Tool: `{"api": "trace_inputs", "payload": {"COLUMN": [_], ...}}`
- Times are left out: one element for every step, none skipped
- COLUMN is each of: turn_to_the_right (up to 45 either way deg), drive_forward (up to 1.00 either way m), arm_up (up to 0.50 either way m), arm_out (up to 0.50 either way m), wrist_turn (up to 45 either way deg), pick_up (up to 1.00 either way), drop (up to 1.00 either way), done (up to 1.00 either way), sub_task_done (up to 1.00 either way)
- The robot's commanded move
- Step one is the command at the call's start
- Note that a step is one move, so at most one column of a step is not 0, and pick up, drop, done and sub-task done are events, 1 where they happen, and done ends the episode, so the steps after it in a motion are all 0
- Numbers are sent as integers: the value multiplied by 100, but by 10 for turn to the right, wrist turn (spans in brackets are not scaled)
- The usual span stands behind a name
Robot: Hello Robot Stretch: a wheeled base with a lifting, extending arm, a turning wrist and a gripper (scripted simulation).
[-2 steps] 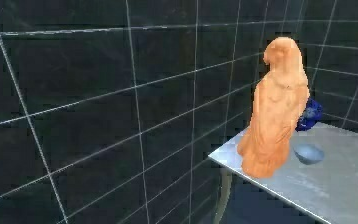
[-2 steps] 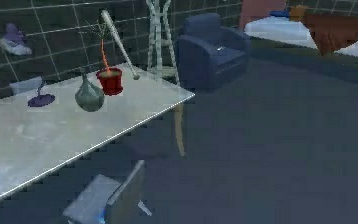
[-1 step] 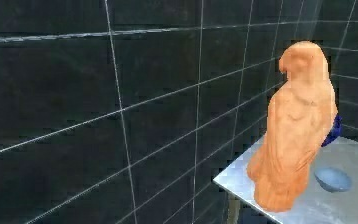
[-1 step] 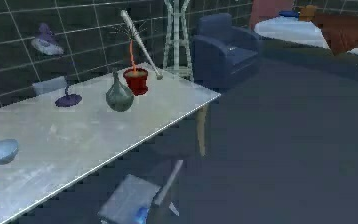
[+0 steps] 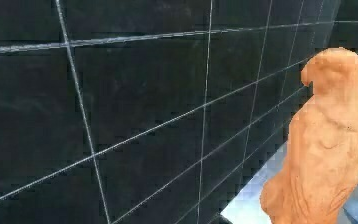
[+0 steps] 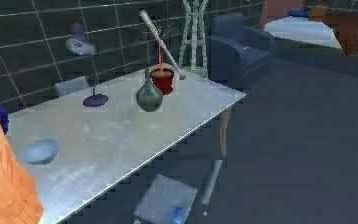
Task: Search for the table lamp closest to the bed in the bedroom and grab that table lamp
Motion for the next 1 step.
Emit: {"api": "trace_inputs", "payload": {"turn_to_the_right": [450], "drive_forward": [0], "arm_up": [0], "arm_out": [0], "wrist_turn": [0], "pick_up": [0], "drop": [0], "done": [0], "sub_task_done": [0]}}
